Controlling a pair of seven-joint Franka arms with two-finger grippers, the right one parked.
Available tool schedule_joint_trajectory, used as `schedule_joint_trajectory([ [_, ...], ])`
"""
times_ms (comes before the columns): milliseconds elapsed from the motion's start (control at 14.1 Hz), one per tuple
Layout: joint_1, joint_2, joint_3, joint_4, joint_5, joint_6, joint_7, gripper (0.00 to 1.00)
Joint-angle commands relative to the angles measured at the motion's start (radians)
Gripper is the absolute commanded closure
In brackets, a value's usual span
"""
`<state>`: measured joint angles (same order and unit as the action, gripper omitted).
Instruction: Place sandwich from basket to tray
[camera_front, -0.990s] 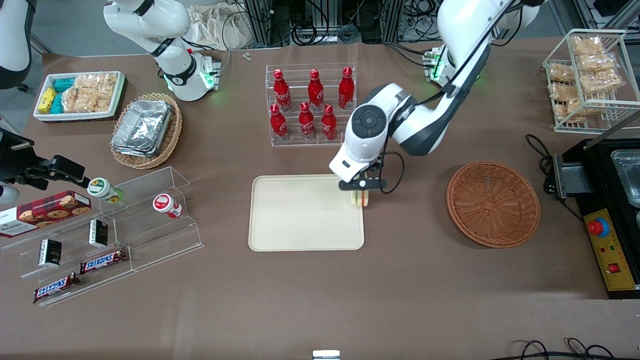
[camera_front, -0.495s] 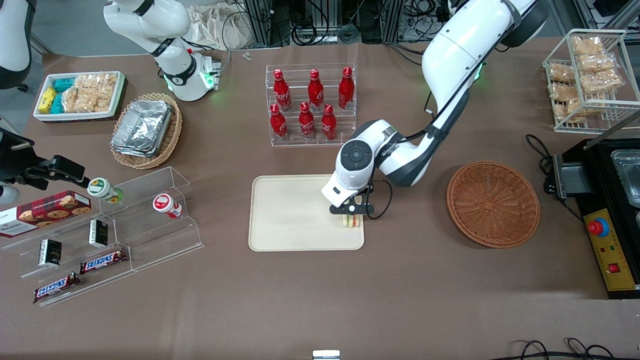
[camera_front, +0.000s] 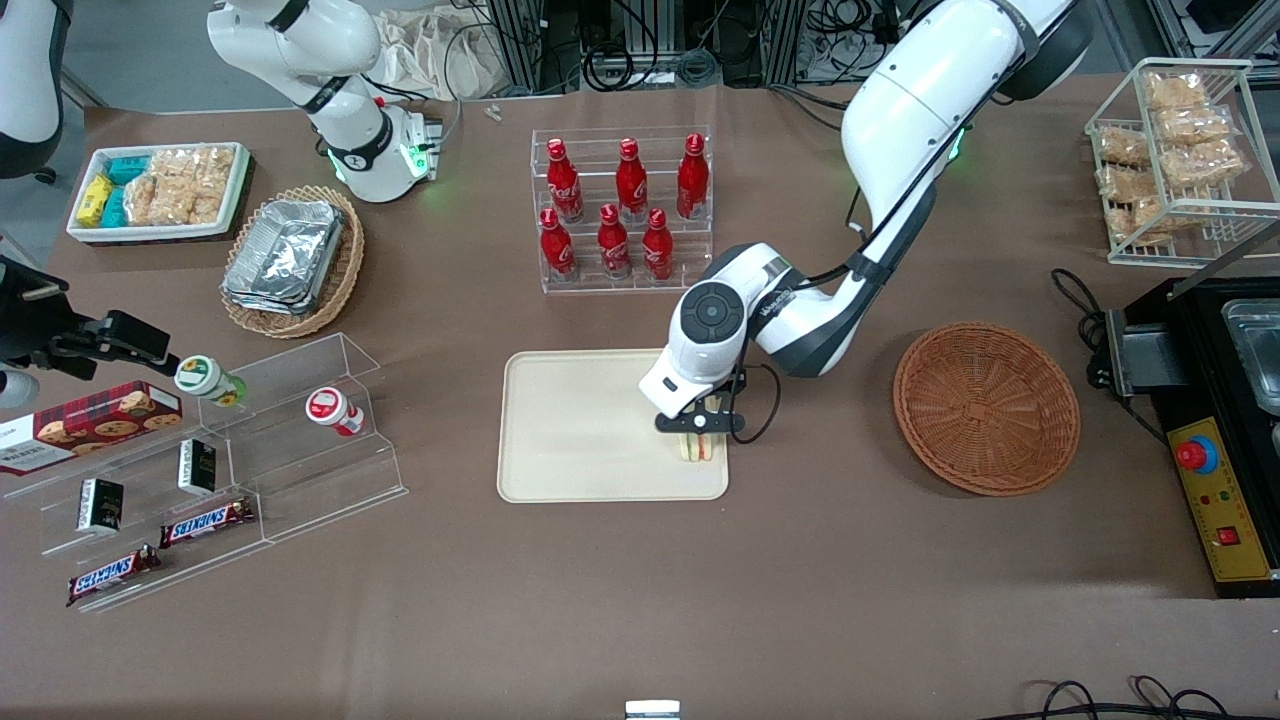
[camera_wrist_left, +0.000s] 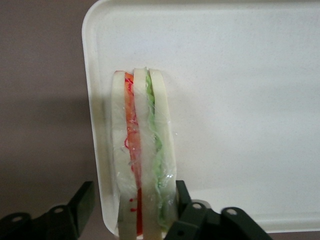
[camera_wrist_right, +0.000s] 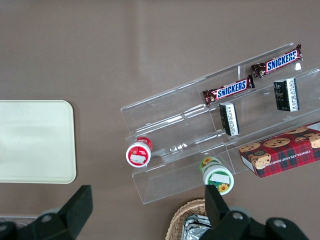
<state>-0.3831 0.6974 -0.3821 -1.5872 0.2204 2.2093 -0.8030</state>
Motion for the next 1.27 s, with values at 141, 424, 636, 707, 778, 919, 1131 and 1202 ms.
schedule_joint_trajectory([
  [141, 0.001, -0.172, 0.009, 0.019, 0.007, -0.204, -0.004, 0.0],
  [424, 0.076, -0.312, 0.005, 0.019, -0.004, -0.337, 0.014, 0.0],
  [636, 0.145, -0.412, 0.006, 0.021, -0.087, -0.403, 0.131, 0.0],
  [707, 0.188, -0.436, 0.006, 0.044, -0.119, -0.433, 0.168, 0.0],
  [778, 0.22, -0.449, 0.008, 0.087, -0.139, -0.489, 0.201, 0.0],
  [919, 0.274, -0.45, 0.008, 0.185, -0.144, -0.642, 0.278, 0.0],
  [1131, 0.352, -0.505, 0.014, 0.21, -0.145, -0.784, 0.437, 0.0],
  [1202, 0.363, -0.522, 0.022, 0.201, -0.145, -0.81, 0.467, 0.0],
])
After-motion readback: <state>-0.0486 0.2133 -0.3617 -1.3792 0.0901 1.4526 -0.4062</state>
